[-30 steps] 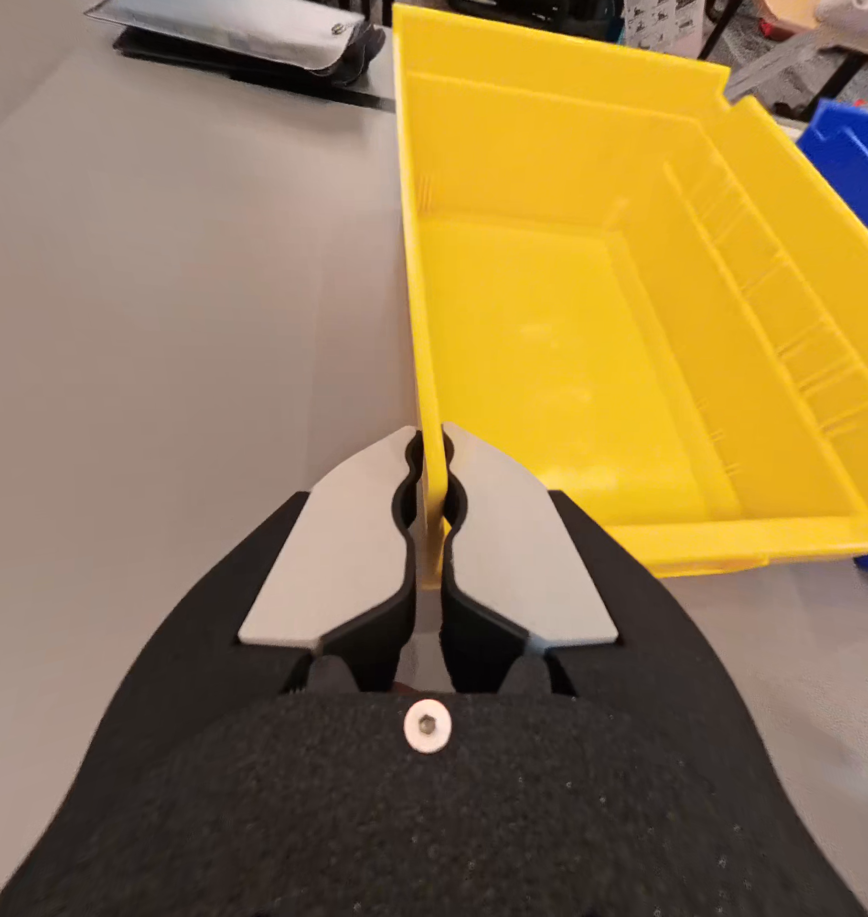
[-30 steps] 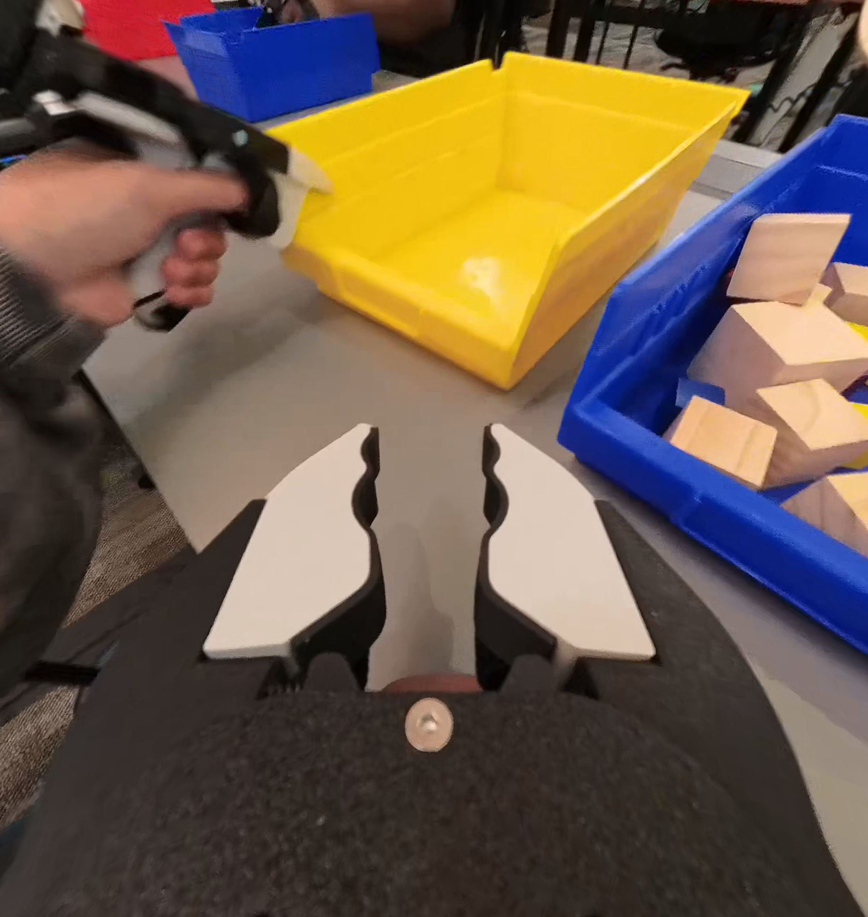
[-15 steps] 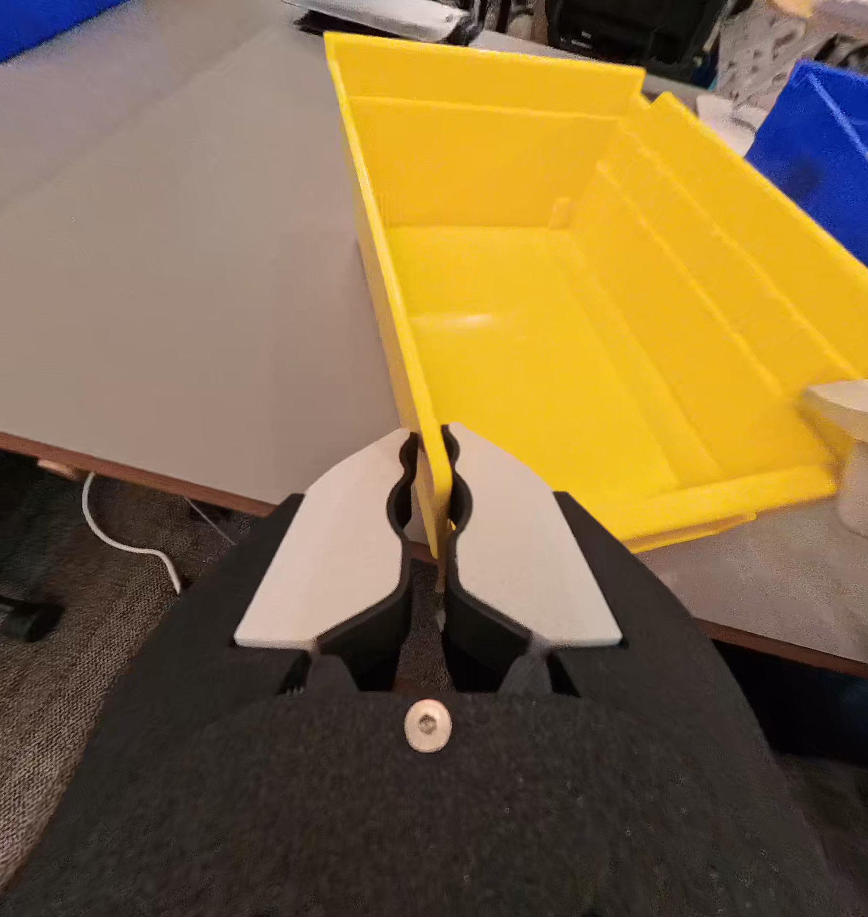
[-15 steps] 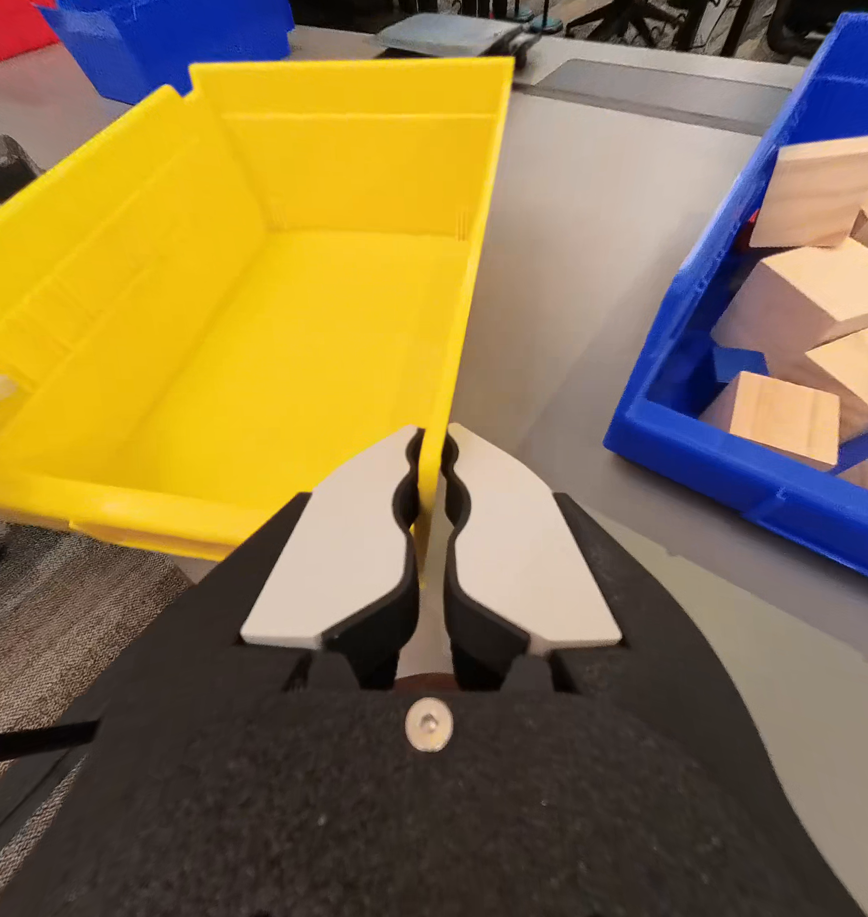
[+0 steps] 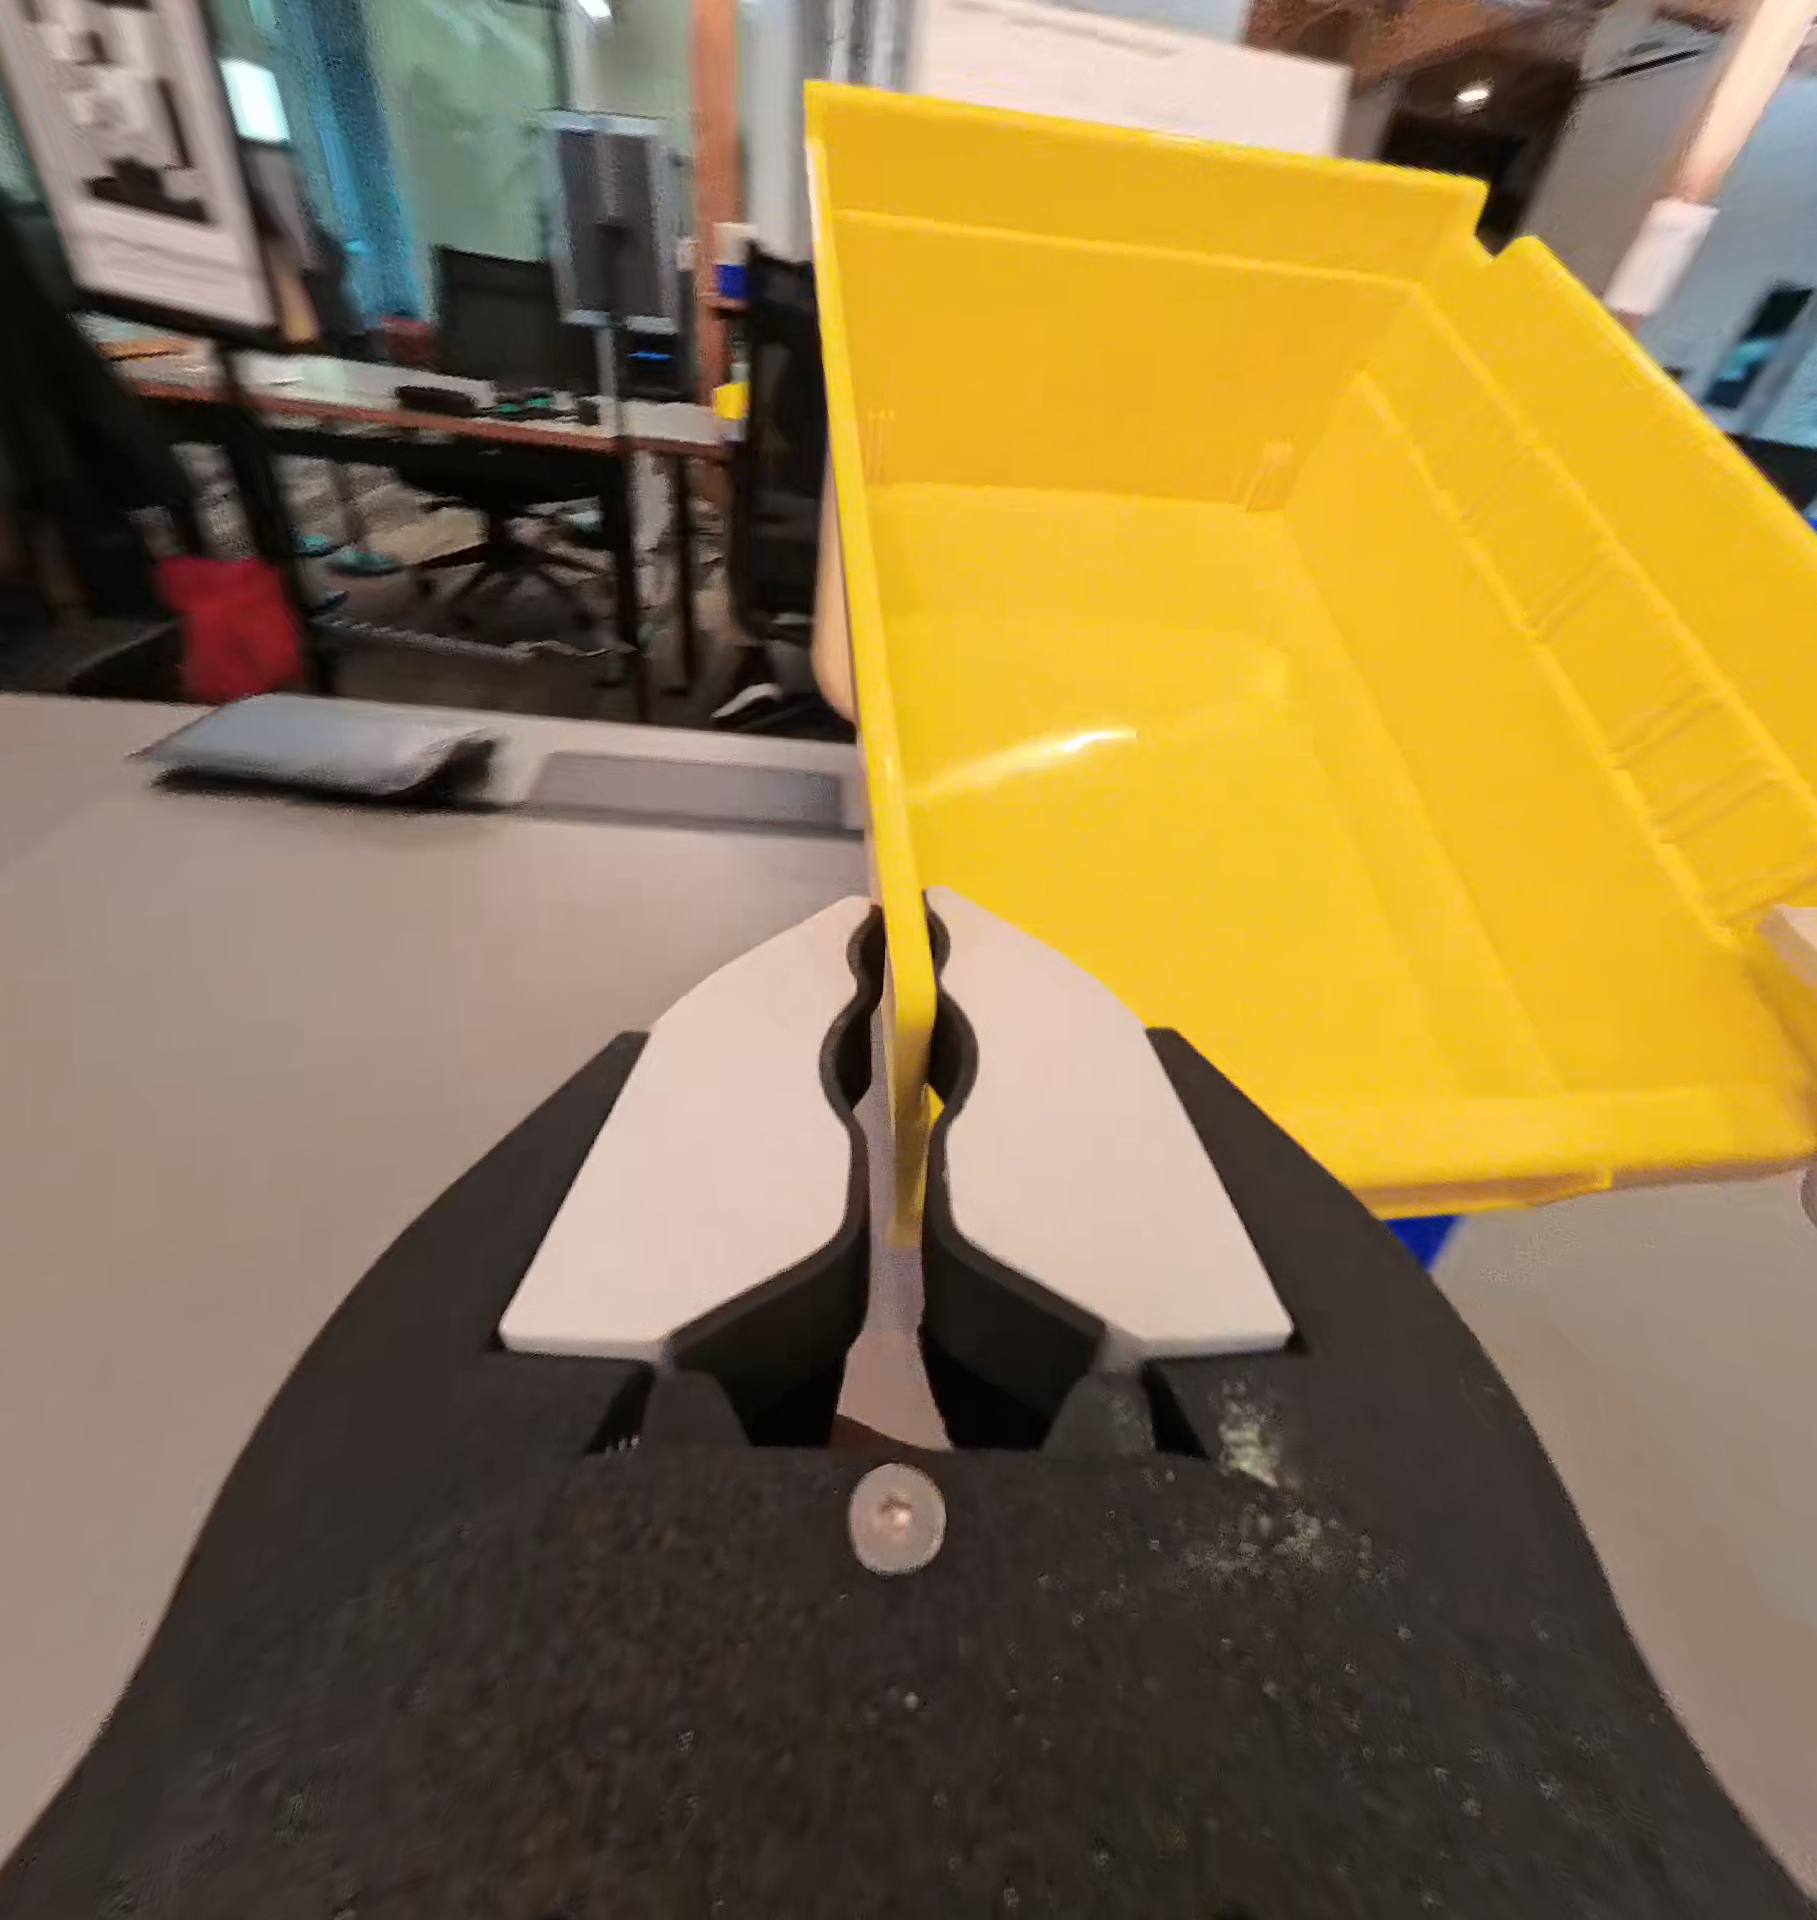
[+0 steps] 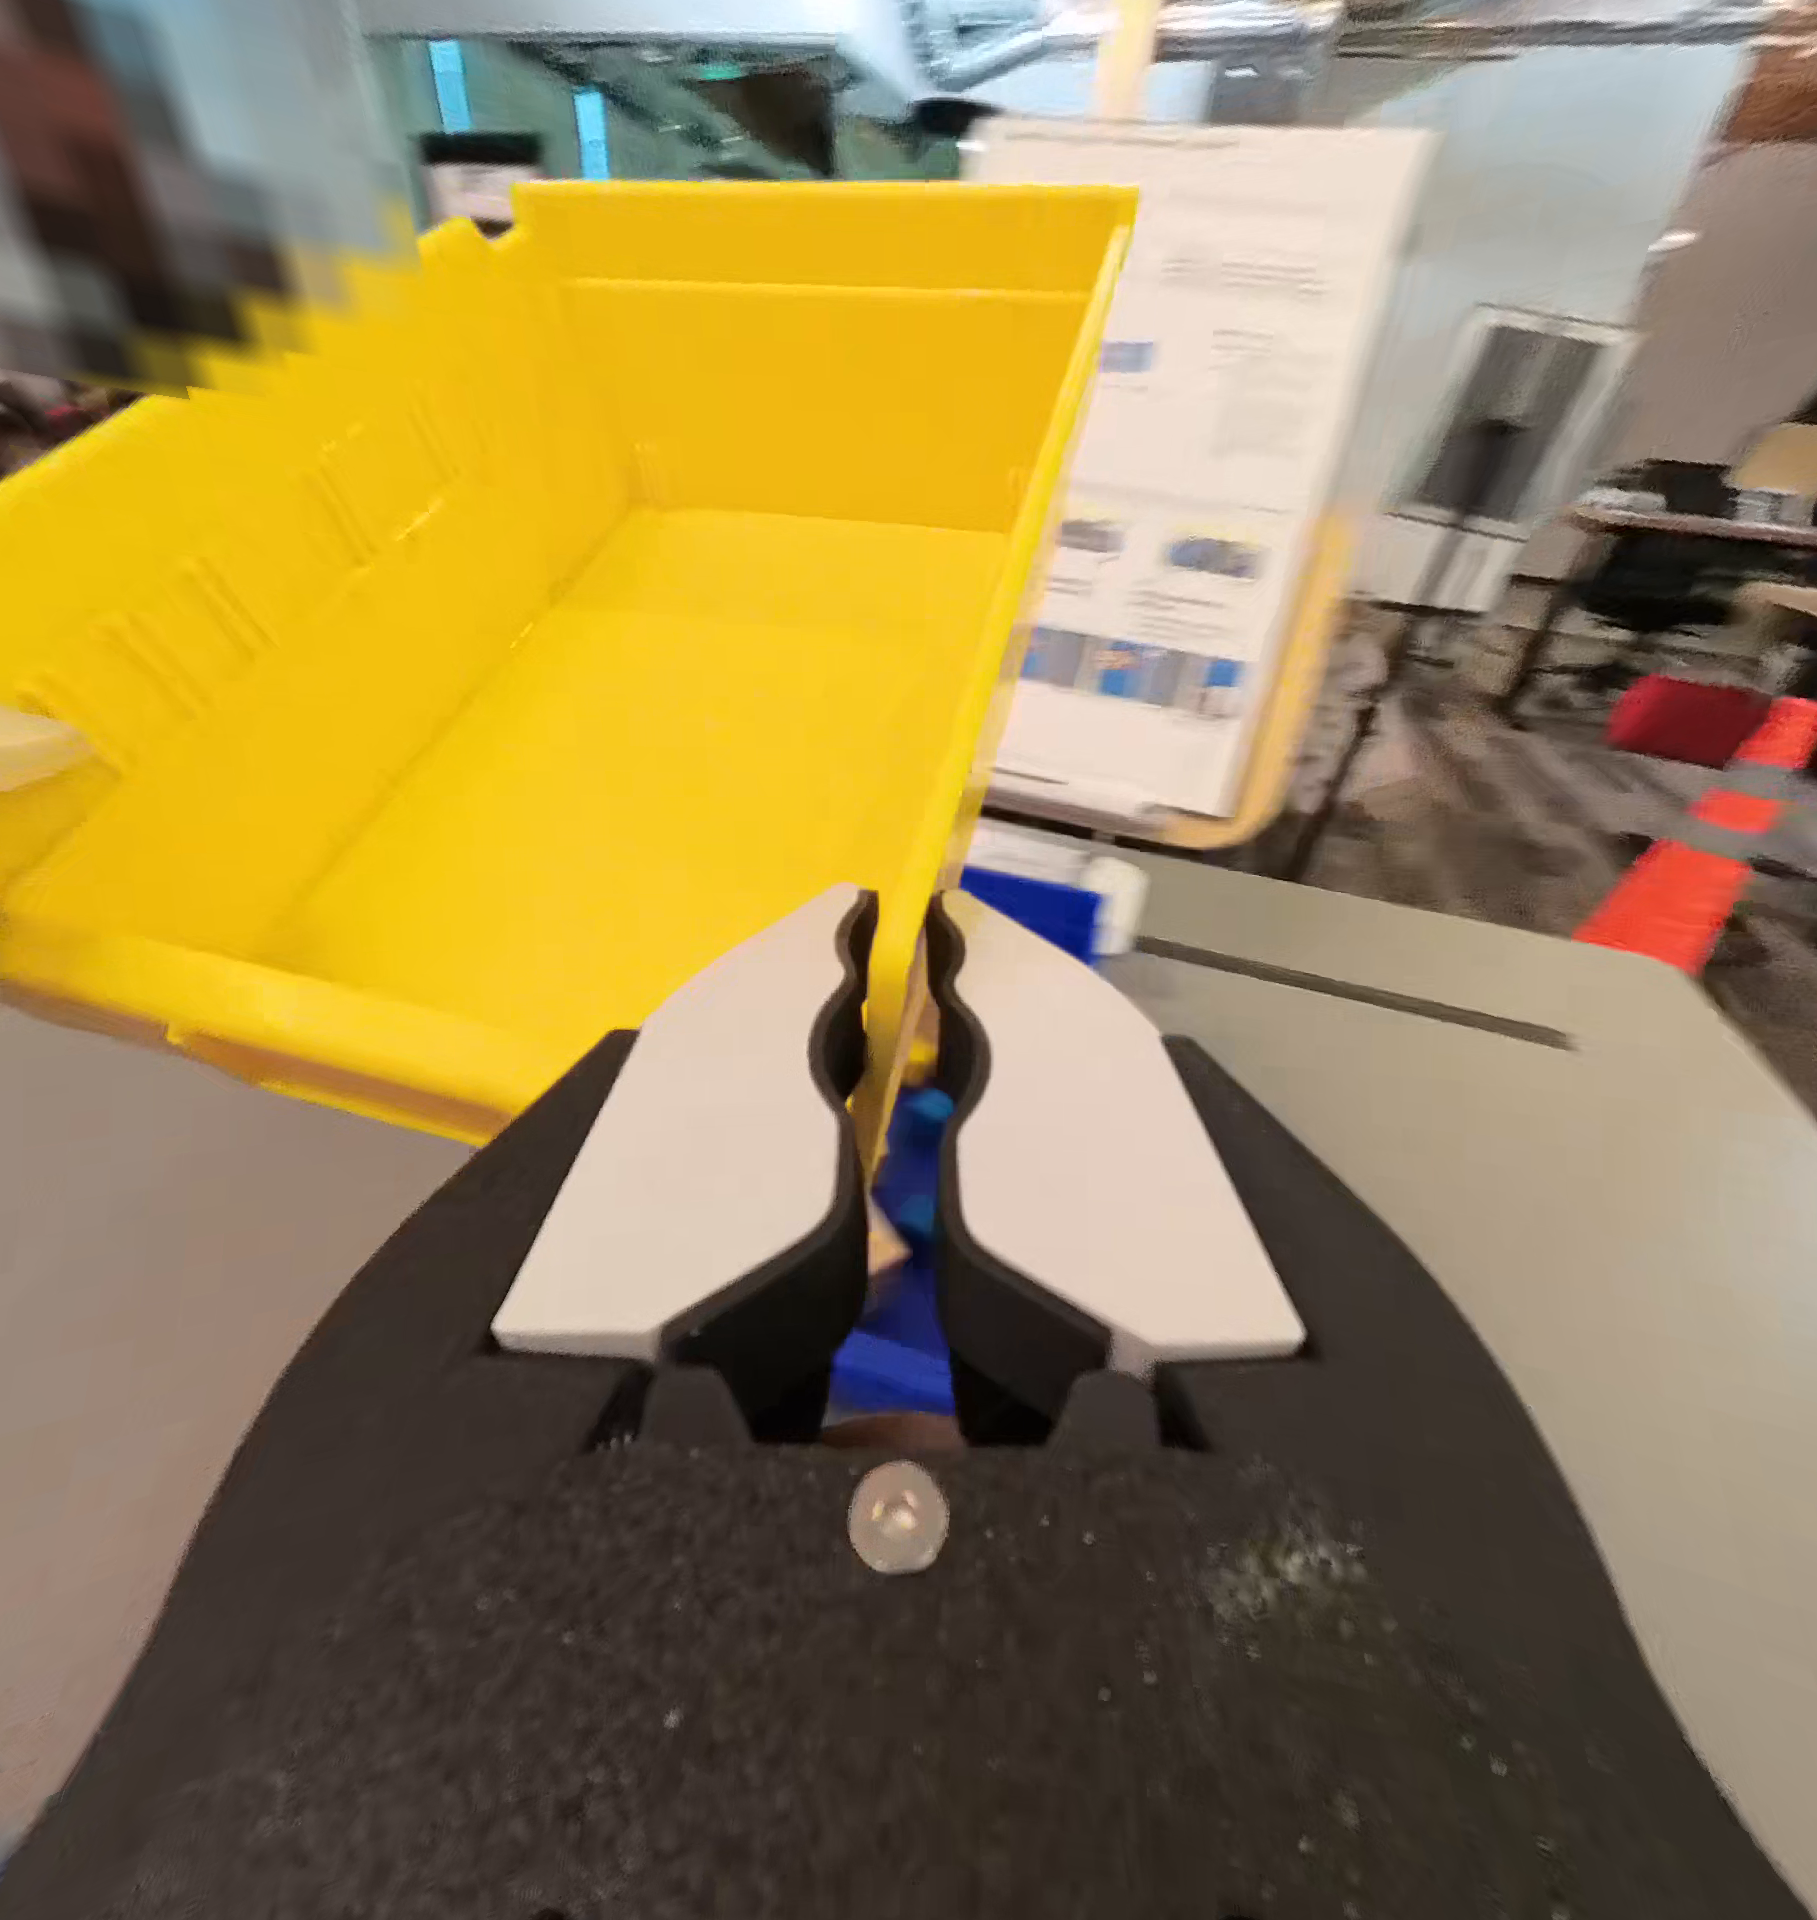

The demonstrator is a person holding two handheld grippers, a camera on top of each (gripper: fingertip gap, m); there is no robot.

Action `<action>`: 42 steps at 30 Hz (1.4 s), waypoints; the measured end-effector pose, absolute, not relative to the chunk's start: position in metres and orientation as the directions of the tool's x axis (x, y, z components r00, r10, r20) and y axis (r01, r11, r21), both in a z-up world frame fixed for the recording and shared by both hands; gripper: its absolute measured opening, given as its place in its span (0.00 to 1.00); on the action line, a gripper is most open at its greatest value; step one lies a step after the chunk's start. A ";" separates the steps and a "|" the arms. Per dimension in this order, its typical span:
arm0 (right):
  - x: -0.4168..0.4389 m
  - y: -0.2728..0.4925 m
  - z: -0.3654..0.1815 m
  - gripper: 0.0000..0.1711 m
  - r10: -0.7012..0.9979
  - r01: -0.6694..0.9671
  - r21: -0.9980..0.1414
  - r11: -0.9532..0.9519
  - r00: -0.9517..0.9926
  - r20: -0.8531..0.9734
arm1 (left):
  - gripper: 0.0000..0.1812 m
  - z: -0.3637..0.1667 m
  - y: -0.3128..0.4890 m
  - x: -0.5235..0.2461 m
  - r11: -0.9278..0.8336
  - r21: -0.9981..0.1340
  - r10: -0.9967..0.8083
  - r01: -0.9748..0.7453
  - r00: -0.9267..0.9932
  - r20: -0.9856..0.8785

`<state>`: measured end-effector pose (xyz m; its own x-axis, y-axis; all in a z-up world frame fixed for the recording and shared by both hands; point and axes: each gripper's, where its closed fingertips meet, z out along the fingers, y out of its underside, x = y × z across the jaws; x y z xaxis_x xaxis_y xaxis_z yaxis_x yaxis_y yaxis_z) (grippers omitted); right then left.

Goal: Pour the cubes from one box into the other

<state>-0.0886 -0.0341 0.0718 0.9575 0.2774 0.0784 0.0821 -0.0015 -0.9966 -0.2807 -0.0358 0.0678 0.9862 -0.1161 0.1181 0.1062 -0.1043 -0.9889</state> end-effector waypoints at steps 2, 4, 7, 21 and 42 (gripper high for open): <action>-0.021 -0.023 0.075 0.03 0.163 0.034 -0.999 -0.018 0.986 0.030 | 0.02 0.075 -0.015 -0.215 -0.092 -0.994 -0.183 0.059 0.980 0.076; 0.050 -0.012 0.072 0.02 0.062 -0.024 -0.998 -0.052 0.998 -0.027 | 0.03 0.072 0.001 -0.145 -0.098 -0.995 -0.237 0.030 0.970 0.053; 0.147 -0.002 0.060 0.01 -0.070 -0.127 -0.987 -0.094 0.990 -0.121 | 0.03 0.044 0.020 -0.046 -0.162 -0.986 -0.315 0.043 0.945 0.093; 0.266 0.037 -0.119 0.02 -0.132 -0.232 -0.862 -0.450 0.972 -0.193 | 0.04 -0.119 0.054 0.074 -0.470 -0.881 -0.290 -0.056 0.953 0.094; 0.071 0.021 -0.017 0.26 0.292 0.044 -0.977 -0.208 0.956 -0.019 | 0.23 -0.037 0.019 -0.236 -0.223 -0.969 -0.199 -0.109 0.978 -0.064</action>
<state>0.0714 0.0209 -0.0169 0.9563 0.2918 -0.0192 0.0440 -0.2082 -0.9771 -0.2362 0.0187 -0.0374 0.9778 -0.1991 -0.0645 -0.1093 -0.2229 -0.9687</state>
